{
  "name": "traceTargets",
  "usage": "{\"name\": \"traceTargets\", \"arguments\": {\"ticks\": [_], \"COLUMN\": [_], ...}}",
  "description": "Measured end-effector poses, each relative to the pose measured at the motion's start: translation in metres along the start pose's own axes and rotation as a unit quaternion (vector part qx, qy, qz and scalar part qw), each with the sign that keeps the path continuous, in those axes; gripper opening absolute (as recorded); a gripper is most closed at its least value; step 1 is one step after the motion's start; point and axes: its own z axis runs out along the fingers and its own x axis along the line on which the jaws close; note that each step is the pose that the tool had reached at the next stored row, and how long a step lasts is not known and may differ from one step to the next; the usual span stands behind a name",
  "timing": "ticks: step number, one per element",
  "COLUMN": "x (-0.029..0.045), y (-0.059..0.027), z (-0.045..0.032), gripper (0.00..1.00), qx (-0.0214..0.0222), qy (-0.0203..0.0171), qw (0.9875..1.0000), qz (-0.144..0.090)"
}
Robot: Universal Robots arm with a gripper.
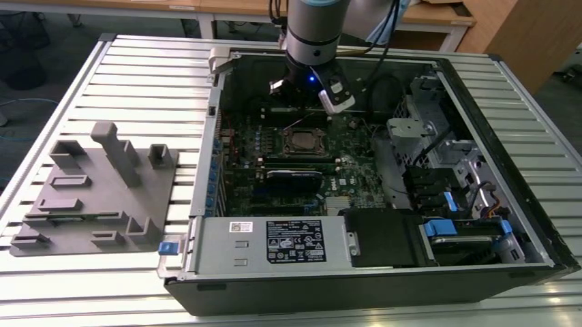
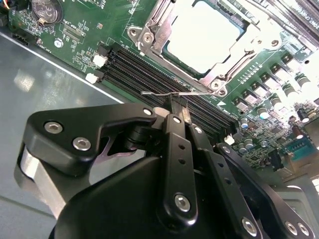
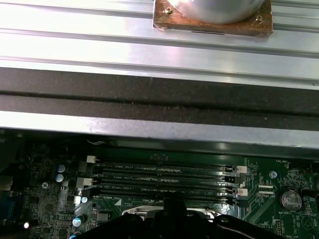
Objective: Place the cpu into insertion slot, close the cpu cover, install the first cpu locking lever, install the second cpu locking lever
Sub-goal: 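Install the first cpu locking lever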
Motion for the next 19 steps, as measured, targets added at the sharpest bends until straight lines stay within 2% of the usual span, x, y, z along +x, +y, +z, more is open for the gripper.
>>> {"name": "traceTargets", "arguments": {"ticks": [19], "x": [0.0002], "y": [-0.0004], "z": [0.0025], "gripper": [0.10], "qx": [0.0000], "qy": [0.0000], "qw": [1.0000], "qz": [0.000]}}
